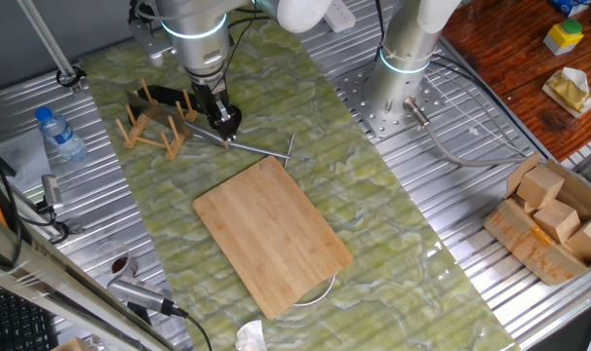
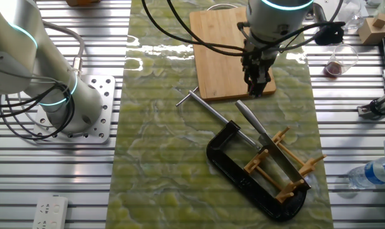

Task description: Put the knife on the cutting board

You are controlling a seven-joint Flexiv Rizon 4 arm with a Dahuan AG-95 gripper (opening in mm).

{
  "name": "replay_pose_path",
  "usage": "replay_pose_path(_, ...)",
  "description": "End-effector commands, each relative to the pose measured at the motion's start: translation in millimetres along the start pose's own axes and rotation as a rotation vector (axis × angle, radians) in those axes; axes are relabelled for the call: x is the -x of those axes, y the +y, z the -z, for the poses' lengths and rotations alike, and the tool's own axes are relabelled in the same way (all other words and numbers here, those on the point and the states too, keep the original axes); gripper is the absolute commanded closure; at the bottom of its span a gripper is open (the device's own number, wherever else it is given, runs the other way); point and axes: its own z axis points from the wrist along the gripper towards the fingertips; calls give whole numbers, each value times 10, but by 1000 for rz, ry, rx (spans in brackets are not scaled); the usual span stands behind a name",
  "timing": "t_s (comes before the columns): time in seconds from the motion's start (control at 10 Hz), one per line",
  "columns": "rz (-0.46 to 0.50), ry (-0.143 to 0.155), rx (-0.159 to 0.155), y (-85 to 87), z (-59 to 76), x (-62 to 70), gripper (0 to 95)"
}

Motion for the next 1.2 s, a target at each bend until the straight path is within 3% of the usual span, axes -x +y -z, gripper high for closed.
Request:
replay_pose_path(0.1,136,-5,11,-2,-3,3,950)
replay_pose_path(0.3,258,17,9,-43,-3,23,950)
replay_pose_path(0.5,378,44,19,-202,37,77,950)
replay_pose_path(0.6,470,75,21,-344,89,121,950)
replay_pose_path(0.9,729,86,13,-709,132,103,950)
replay_pose_path(1.2,1021,105,-1,-1197,290,56,950)
